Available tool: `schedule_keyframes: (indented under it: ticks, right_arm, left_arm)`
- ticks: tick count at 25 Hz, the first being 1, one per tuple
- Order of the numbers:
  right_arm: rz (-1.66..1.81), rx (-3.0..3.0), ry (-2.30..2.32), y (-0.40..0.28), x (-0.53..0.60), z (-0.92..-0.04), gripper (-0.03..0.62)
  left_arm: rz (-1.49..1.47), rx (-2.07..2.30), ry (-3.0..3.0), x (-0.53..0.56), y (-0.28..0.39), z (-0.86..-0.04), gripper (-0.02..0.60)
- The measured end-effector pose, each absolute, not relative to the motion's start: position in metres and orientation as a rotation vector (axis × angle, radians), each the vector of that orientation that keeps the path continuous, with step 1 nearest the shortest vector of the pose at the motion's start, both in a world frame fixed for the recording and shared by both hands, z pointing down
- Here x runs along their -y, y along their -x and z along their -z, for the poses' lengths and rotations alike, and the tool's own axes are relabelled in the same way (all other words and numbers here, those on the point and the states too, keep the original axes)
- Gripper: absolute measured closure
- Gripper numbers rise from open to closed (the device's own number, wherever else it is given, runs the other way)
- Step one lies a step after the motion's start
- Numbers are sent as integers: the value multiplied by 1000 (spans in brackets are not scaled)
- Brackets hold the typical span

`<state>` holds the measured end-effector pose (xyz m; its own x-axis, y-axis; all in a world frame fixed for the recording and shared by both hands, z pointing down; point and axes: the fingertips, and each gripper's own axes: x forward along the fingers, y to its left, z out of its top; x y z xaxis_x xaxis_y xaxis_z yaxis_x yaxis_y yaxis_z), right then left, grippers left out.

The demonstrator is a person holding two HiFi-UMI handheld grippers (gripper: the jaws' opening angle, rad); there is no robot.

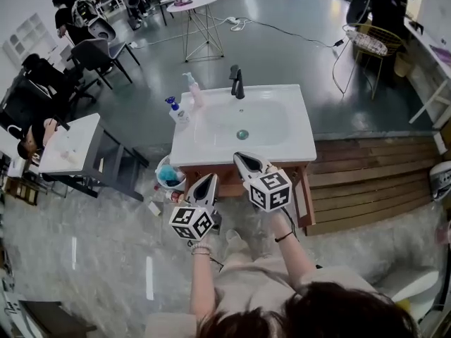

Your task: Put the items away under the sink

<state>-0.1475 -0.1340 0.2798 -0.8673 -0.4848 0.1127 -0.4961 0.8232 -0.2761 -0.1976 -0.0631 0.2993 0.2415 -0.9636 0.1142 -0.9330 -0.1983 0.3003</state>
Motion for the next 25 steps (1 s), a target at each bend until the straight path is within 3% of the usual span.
schedule_keyframes:
  ticks: [25]
  right_arm:
    - [-431,2986,-667,306,194,-285,576]
  left_arm:
    - [175,1788,-2192,137,331,-301,581]
